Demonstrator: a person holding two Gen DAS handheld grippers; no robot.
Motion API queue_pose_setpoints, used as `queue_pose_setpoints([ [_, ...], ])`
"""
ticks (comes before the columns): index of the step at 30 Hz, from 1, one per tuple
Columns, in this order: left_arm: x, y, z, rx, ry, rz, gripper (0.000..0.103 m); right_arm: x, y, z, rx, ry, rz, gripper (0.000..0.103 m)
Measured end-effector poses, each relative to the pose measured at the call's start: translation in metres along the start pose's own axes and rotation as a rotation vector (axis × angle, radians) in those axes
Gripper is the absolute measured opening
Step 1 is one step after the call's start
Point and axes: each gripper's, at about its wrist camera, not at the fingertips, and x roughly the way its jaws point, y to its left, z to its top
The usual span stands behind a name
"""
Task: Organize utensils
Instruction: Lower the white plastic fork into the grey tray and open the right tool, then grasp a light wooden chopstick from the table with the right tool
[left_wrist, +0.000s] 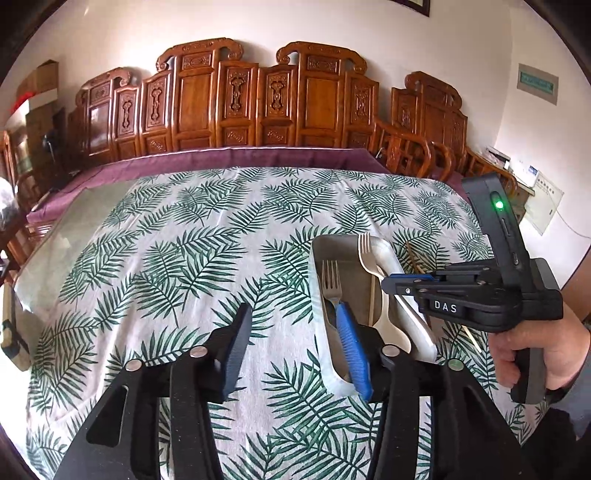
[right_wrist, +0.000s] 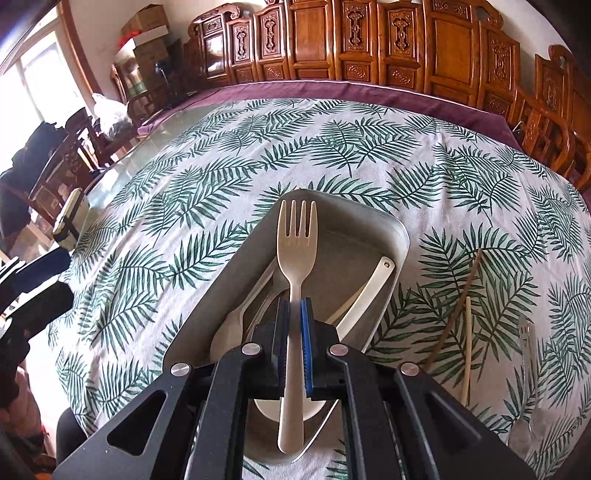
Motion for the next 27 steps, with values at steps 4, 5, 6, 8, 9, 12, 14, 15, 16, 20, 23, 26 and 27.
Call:
queue_pose_setpoints([
  [4,0.0,0.0,-0.001,-0.005,0.0,0.001,0.055,0.003,0.0,0.001,0.005,-0.001,0.002,0.009],
  [5,0.0,0.0,-0.002,-0.005,0.0,0.002,0.057,0.003,0.0,0.001,0.003,-0.001,0.007,0.009],
  [6,0.0,0.0,-0.002,-0.005,0.0,0.0,0.057,0.002,0.001,0.0,-0.004,-0.004,0.011,0.009],
  [8,0.001,0.0,-0.002,-0.006,0.003,-0.003,0.057,0.0,0.001,0.0,-0.016,-0.009,0.01,0.009],
  [9,0.001,-0.001,-0.002,-0.006,0.004,-0.001,0.057,0.0,0.0,-0.001,-0.015,-0.009,0.012,0.009],
  [12,0.002,-0.002,-0.004,-0.001,0.01,0.0,0.057,-0.007,-0.003,-0.004,-0.012,-0.023,0.014,0.009],
  [14,0.002,-0.005,-0.005,0.004,0.012,-0.002,0.057,-0.016,-0.007,-0.01,-0.021,-0.037,0.009,0.009],
  [15,0.002,-0.006,-0.005,0.006,0.013,-0.003,0.057,-0.021,-0.01,-0.013,-0.024,-0.044,0.008,0.009],
  [16,0.003,-0.008,-0.006,0.01,0.016,-0.005,0.058,-0.027,-0.015,-0.018,-0.029,-0.05,0.005,0.009],
  [20,0.005,-0.019,-0.007,0.024,0.022,-0.018,0.059,-0.053,-0.042,-0.041,-0.039,-0.069,-0.029,0.009],
  [23,0.009,-0.03,-0.006,0.037,0.034,-0.037,0.059,-0.068,-0.07,-0.058,-0.025,-0.07,-0.054,0.01],
  [26,0.015,-0.047,-0.002,0.053,0.039,-0.053,0.059,-0.079,-0.097,-0.075,-0.014,-0.063,-0.095,0.017],
  [27,0.017,-0.054,-0.001,0.059,0.04,-0.059,0.059,-0.082,-0.108,-0.08,-0.006,-0.06,-0.108,0.017],
])
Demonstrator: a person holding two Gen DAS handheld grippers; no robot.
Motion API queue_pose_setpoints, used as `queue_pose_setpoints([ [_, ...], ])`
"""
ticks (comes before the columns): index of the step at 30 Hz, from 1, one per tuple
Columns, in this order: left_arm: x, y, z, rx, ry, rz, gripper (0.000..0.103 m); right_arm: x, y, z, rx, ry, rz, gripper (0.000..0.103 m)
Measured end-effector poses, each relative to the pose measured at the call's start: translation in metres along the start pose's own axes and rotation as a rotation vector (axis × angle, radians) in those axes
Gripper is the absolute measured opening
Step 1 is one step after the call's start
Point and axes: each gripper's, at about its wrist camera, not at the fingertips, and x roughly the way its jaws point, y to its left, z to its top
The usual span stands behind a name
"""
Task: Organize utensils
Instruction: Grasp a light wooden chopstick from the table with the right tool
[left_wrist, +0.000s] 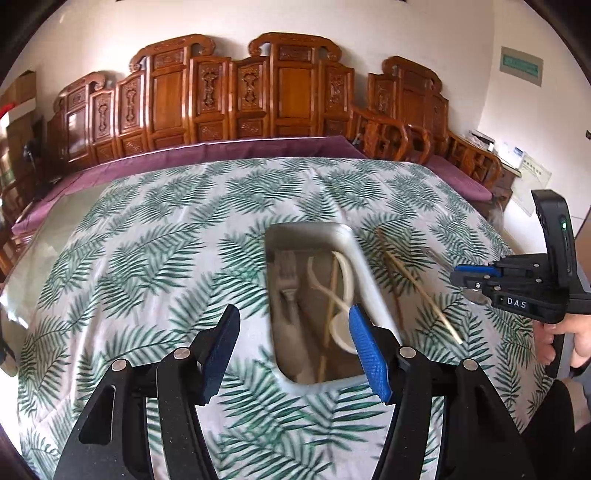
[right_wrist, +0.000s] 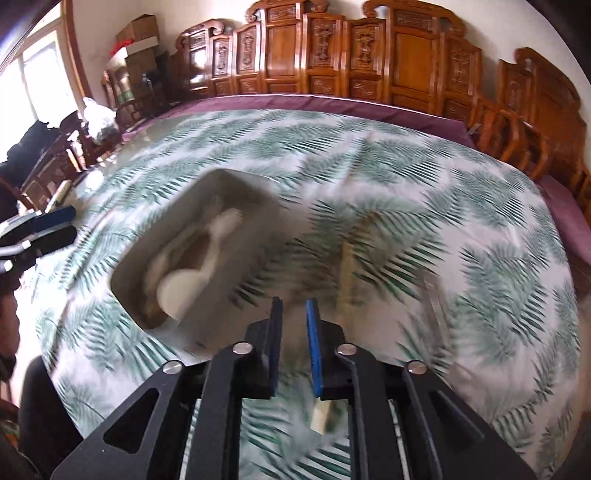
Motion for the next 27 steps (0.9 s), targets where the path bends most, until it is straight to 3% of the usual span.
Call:
queue_pose_setpoints([
  [7,0.016,-0.044,0.005,0.051,0.015,-0.037,0.059,0.012,-0.032,-0.022,0.038,0.035,-0.011,0.017],
  [20,0.033,-0.075,-0.006,0.106,0.07,-0.039,0.059,0.071,-0.013,-0.019,0.018,0.128,0.01,0.017],
  [26,0.037,-0.082,-0.009,0.113,0.082,-0.04,0.059,0.076,-0.01,-0.017,0.013,0.141,-0.013,0.017],
  [27,0.038,-0.083,-0.009,0.114,0.084,-0.039,0.059,0.076,-0.01,-0.017,0.003,0.139,-0.023,0.013],
])
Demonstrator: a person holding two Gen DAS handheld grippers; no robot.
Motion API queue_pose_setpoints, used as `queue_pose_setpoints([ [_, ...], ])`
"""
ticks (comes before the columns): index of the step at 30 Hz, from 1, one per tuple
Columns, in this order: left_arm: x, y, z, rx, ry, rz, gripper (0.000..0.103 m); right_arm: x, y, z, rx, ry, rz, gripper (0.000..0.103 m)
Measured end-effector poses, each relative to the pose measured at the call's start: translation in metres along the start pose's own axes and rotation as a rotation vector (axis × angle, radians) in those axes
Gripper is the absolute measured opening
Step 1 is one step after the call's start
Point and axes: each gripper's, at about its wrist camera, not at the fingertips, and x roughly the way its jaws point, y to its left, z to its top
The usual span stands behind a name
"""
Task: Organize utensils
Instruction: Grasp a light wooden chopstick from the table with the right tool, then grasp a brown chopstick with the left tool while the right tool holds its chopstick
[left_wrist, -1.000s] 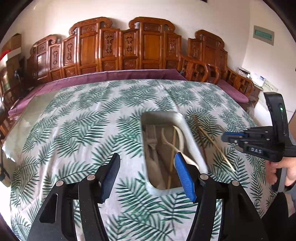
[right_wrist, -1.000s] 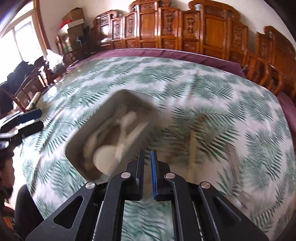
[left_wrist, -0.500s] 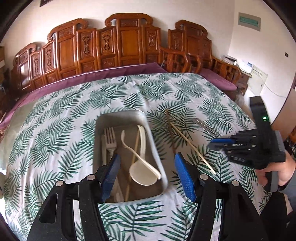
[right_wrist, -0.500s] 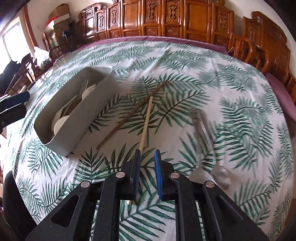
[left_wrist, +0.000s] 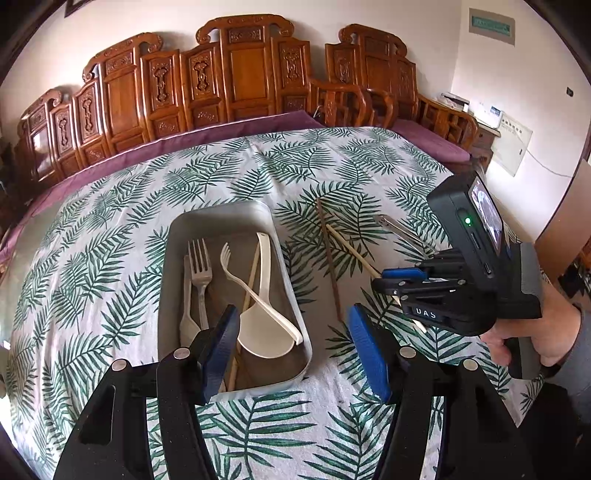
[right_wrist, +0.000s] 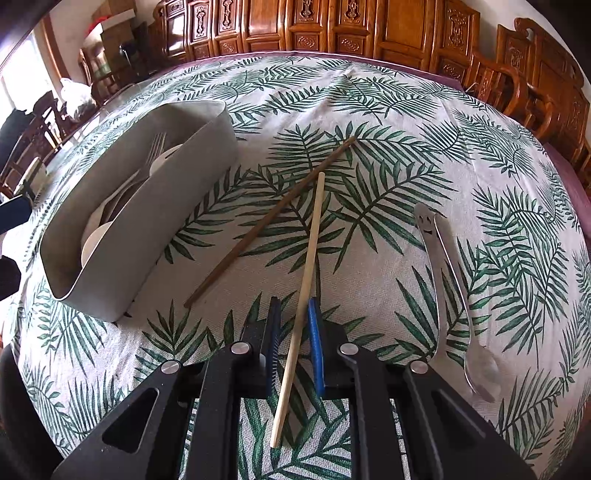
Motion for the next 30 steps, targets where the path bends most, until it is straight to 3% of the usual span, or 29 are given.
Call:
queue_pose_setpoints([
  [1,0.001,-0.001,0.0,0.001,0.002,0.0,0.059,0.0,0.0,-0.001,-0.012,-0.001,-0.024,0.007],
  [4,0.004,-0.004,0.0,0.004,0.011,-0.001,0.059,-0.002,-0.002,-0.004,-0.011,0.002,-0.017,0.006],
  [13,0.021,-0.021,0.014,0.036,0.032,0.002,0.059,-0.018,-0.018,-0.03,0.054,-0.021,0.029,0.006],
  [22,0.053,-0.043,0.033,0.073,0.066,0.007,0.059,-0.062,-0.031,-0.043,0.058,-0.079,0.056,0.006],
  [30,0.088,-0.062,0.049,0.125,0.131,0.032,0.043,-0.088,-0.048,-0.059,0.066,-0.111,0.067,0.006],
])
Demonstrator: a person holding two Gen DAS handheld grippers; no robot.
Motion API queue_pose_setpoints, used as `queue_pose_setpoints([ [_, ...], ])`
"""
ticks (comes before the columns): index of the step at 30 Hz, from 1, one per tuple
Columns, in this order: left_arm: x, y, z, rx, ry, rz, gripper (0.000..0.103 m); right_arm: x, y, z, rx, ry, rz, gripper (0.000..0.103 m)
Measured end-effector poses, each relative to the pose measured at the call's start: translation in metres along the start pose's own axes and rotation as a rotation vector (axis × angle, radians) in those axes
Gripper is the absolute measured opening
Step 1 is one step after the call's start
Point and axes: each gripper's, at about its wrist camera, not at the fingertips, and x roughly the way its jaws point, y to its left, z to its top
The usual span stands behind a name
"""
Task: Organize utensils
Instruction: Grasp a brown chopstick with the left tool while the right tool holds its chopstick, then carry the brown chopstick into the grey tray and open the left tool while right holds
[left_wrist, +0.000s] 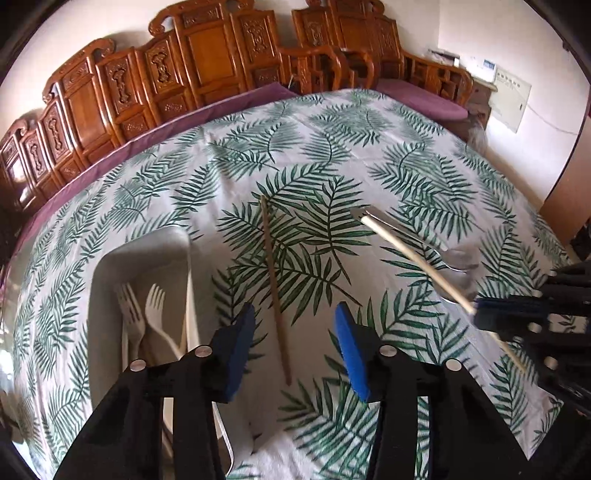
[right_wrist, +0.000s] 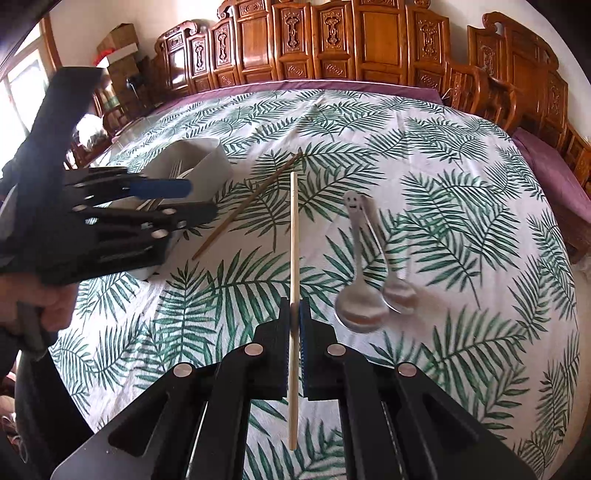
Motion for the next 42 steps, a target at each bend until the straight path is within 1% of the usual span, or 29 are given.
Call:
queue_pose_setpoints([
  [4,0.017,-0.001,0.008,-0.005,0.036,0.013,0.04,0.0,-0.006,-0.004,0.0,0.001,-0.008,0.006],
  [6,0.028,-0.001,0.011,-0.01,0.064,0.022,0.036,0.001,-0.01,-0.006,0.005,0.001,-0.005,0.006],
  [10,0.047,0.002,0.014,-0.022,0.107,0.039,0.032,0.003,-0.014,-0.011,0.014,0.004,0.003,0.006],
  [12,0.055,0.005,0.015,-0.038,0.132,0.037,0.024,0.003,-0.016,-0.014,0.02,0.005,0.007,0.006],
  [19,0.069,0.011,0.017,-0.069,0.172,0.046,0.019,0.003,-0.023,-0.016,0.04,0.002,0.012,0.006],
  [22,0.07,0.009,0.018,-0.065,0.175,0.051,0.017,0.001,-0.025,-0.016,0.046,-0.002,0.017,0.006],
  [27,0.071,0.003,0.02,-0.051,0.176,0.055,0.008,-0.001,-0.026,-0.014,0.05,-0.008,0.02,0.006],
  [29,0.072,0.003,0.022,-0.051,0.178,0.057,0.006,-0.002,-0.027,-0.013,0.051,-0.01,0.02,0.006],
  [32,0.073,0.001,0.024,-0.048,0.18,0.062,0.005,-0.005,-0.029,-0.013,0.055,-0.015,0.02,0.006],
  [35,0.071,0.0,0.022,-0.05,0.176,0.049,0.004,-0.006,-0.031,-0.012,0.06,-0.019,0.019,0.006],
  [42,0.047,-0.005,0.015,-0.046,0.115,0.032,0.004,-0.012,-0.031,-0.01,0.06,-0.031,0.019,0.006],
])
